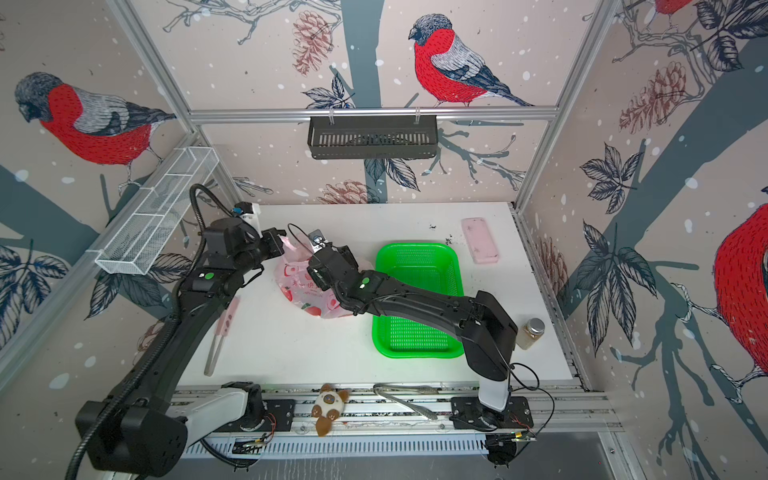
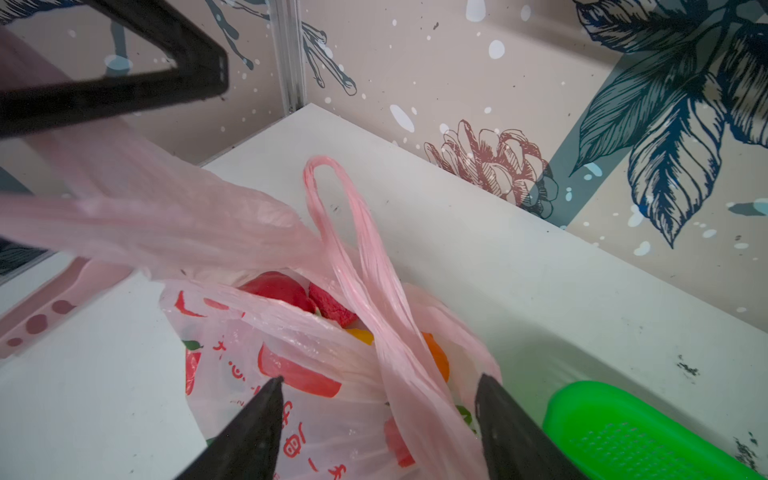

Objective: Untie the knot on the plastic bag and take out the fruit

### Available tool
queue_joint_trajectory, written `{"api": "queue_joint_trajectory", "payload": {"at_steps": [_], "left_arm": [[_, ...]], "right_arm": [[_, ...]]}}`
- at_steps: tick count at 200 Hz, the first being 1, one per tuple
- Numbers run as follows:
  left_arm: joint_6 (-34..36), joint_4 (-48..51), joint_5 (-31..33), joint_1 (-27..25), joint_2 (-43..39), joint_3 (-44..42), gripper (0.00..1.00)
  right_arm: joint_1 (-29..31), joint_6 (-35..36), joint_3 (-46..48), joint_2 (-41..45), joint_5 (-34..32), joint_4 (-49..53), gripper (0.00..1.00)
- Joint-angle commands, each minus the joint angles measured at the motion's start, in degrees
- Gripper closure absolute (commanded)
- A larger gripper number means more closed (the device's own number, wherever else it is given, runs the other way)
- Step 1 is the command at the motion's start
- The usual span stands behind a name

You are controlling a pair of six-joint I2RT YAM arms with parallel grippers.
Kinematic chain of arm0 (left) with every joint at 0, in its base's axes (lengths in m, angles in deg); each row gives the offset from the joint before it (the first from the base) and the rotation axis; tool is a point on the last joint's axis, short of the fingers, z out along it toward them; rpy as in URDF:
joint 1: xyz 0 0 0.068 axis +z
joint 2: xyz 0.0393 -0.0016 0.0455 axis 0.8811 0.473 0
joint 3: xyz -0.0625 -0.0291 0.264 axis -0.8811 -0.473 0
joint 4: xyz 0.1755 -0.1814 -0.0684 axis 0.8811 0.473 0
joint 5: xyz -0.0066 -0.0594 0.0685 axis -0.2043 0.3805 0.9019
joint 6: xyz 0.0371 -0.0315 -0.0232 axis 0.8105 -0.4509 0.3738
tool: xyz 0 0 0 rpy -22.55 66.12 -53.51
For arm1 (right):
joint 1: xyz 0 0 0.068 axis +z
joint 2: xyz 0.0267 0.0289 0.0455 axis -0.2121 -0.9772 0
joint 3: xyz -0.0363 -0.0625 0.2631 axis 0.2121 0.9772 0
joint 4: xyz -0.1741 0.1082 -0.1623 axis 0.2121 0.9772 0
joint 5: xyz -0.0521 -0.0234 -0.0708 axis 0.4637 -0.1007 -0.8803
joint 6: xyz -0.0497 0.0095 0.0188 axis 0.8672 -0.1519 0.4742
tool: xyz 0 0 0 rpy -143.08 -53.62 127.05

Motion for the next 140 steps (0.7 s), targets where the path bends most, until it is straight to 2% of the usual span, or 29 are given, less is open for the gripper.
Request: {"api": "queue_joint_trajectory", "payload": {"at_steps": [1, 34, 84, 101, 107, 122, 140], "left_arm": [[-4.0, -2.4, 2.6, 0.4, -1.7, -1.3, 0.95], [-6.5, -4.2, 2.7, 0.7, -3.9, -4.3, 0.96], [-8.0, -5.9, 2.4, 0.7, -5.7, -6.8, 0.96], [-8.2, -5.9, 2.6, 0.8, -5.9, -7.0, 0.96], [-8.3, -6.0, 2.7, 0.8, -6.0, -7.2, 0.97], [-8.5, -6.3, 3.3, 0.9, -6.1, -7.4, 0.97], [-8.8, -6.6, 3.4, 1.6, -5.4, -7.3, 0.97]], "right_arm": [[0.3, 1.9, -3.5, -2.5, -5.5, 2.6, 0.26], [-0.3, 3.2, -9.4, -7.9, -8.7, 4.9, 0.25], [-1.9, 3.9, -16.5, -15.0, -7.5, 7.2, 0.24], [-2.3, 3.8, -18.2, -16.6, -8.8, 7.6, 0.27], [-2.5, 3.6, -18.4, -16.8, -9.1, 7.4, 0.32], [-3.0, 2.8, -18.5, -16.6, -9.3, 7.1, 0.53], [-3.4, 1.9, -18.1, -15.1, -9.1, 7.0, 0.73]]}}
